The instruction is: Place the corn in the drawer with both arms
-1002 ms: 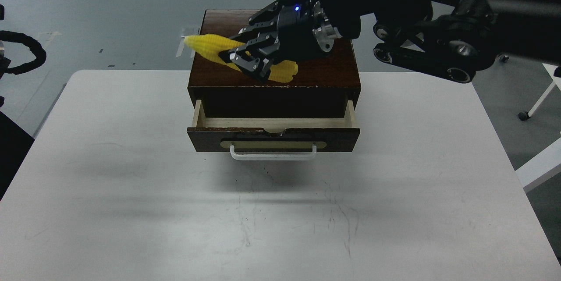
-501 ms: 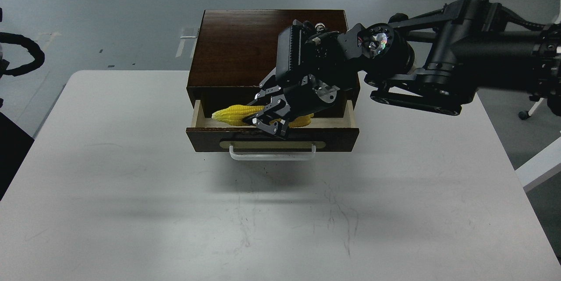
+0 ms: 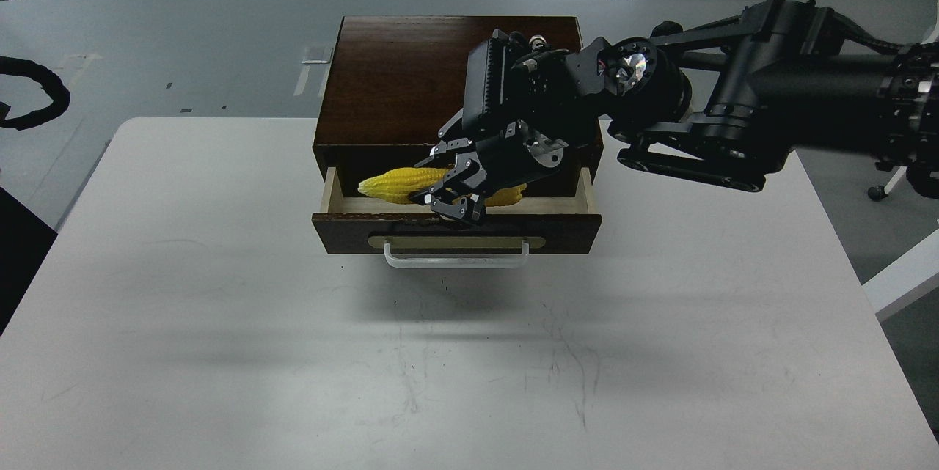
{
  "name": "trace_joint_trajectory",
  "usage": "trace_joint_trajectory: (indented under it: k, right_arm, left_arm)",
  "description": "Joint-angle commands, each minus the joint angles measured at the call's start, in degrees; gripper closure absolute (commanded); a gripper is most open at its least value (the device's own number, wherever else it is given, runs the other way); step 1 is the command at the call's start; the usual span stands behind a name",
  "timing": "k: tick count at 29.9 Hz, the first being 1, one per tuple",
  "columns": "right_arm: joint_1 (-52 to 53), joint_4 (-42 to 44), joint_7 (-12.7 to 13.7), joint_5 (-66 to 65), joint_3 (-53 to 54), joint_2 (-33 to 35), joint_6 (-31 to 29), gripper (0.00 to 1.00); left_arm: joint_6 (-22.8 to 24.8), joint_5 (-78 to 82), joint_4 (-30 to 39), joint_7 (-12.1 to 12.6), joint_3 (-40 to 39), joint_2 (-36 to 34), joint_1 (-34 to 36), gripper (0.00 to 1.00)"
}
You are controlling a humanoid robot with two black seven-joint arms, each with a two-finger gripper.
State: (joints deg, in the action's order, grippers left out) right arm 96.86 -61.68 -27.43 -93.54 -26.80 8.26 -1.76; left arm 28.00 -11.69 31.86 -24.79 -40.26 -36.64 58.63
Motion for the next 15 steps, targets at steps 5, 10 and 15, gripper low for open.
trace_joint_trajectory:
  k: [5,10,15]
  right_arm:
    - [-0.18,0.16,0.0,0.21,0.08,0.17,0.0,0.29]
    - [0.09,0.16,0.0,0.91,0.52,0.7,0.0,0.18]
    - [1.14,0.77,0.09,3.98,4.56,2.28,0.0,0.04]
  left_arm:
    - [0.0,0.0,-0.04,0.18,0.09,-0.18,0.08,0.02]
    - [0.0,0.0,-0.13,0.1,0.09,-0.18,0.08,0.02]
    - [0.0,0.0,-0.13,0.18,0.09,-0.27,0.08,0.02]
